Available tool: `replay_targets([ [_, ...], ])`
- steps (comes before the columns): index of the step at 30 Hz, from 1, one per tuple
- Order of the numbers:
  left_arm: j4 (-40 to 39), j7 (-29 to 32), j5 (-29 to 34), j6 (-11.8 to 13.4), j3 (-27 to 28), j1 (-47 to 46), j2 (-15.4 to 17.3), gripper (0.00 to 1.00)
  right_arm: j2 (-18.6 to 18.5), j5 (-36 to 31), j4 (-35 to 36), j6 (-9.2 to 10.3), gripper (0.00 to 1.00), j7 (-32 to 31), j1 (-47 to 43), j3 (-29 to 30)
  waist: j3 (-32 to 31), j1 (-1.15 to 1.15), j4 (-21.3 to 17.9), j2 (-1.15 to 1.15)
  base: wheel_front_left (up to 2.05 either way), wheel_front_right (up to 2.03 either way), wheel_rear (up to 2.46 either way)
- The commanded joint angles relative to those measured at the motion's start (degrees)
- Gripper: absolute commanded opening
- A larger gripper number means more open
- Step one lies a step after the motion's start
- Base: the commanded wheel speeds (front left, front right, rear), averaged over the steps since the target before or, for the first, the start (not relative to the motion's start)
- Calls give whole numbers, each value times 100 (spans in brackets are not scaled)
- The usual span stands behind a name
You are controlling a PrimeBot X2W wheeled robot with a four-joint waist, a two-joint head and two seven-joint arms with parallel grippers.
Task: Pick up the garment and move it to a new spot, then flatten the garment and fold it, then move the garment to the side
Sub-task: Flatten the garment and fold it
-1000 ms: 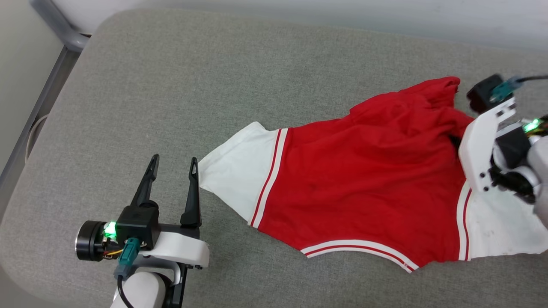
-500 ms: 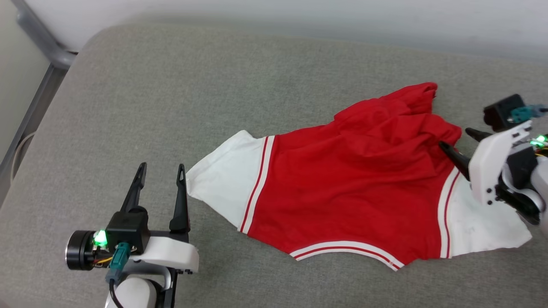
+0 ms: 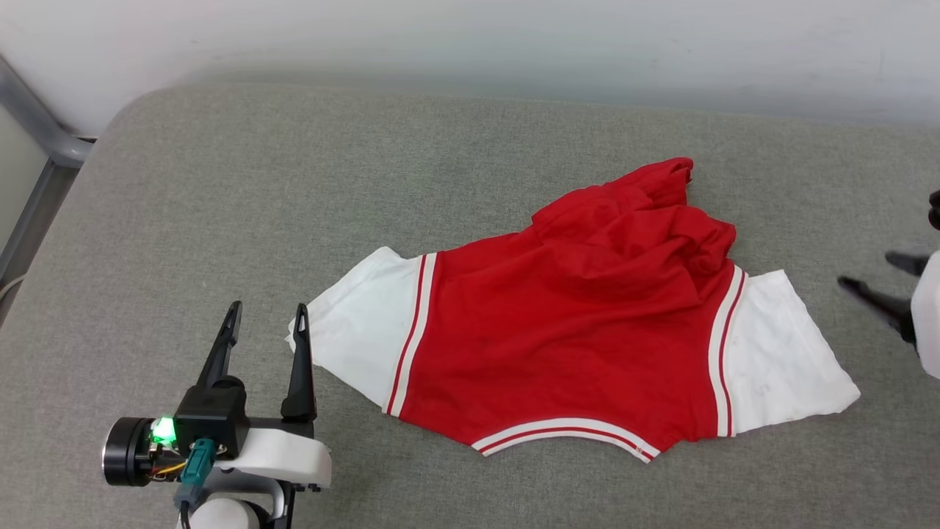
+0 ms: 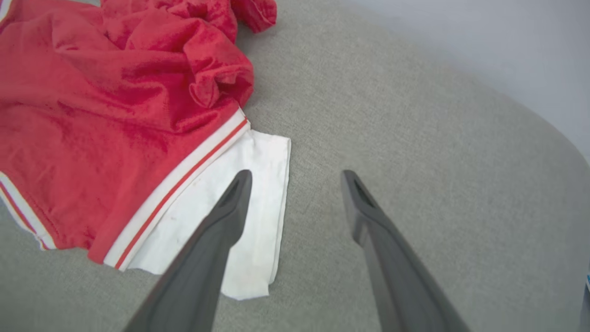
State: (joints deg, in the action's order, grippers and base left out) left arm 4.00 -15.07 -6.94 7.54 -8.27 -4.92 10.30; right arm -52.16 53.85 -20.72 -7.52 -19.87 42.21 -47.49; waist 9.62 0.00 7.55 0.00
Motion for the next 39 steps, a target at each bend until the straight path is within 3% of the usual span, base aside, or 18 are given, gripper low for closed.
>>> replay_targets([
  [1,-21,-14,32,-35,34,43,-27,100,-127,236,171,6,100,-520,-177,81,9,0,3,0,0,0,0],
  [5,-28,-14,78,-92,24,-36,-89,100,-395,407,447,6,100,-1539,-317,234,69,0,64,0,0,0,0],
  [10,-28,-14,125,-172,32,-96,-133,100,-271,349,384,6,100,-2170,-568,478,182,0,188,0,0,0,0],
  [23,22,-14,232,-284,88,-209,-232,100,662,-282,-569,5,100,-2486,-1377,647,457,0,393,0,0,0,0],
  [27,70,-14,250,-305,133,-221,-227,100,952,-337,-600,-5,100,-2277,-1615,589,442,0,360,0,0,0,0],
  [28,91,-14,256,-317,145,-218,-221,100,979,-381,-569,-5,82,-2163,-1623,592,420,0,343,0,0,0,0],
  [29,116,-14,259,-327,166,-216,-207,100,985,-413,-527,-6,0,-2043,-1612,599,389,0,319,0,0,0,0],
  [39,428,-14,136,-740,326,-443,182,100,544,-388,9,5,0,-864,-1835,1231,-122,0,76,0,0,0,0],
])
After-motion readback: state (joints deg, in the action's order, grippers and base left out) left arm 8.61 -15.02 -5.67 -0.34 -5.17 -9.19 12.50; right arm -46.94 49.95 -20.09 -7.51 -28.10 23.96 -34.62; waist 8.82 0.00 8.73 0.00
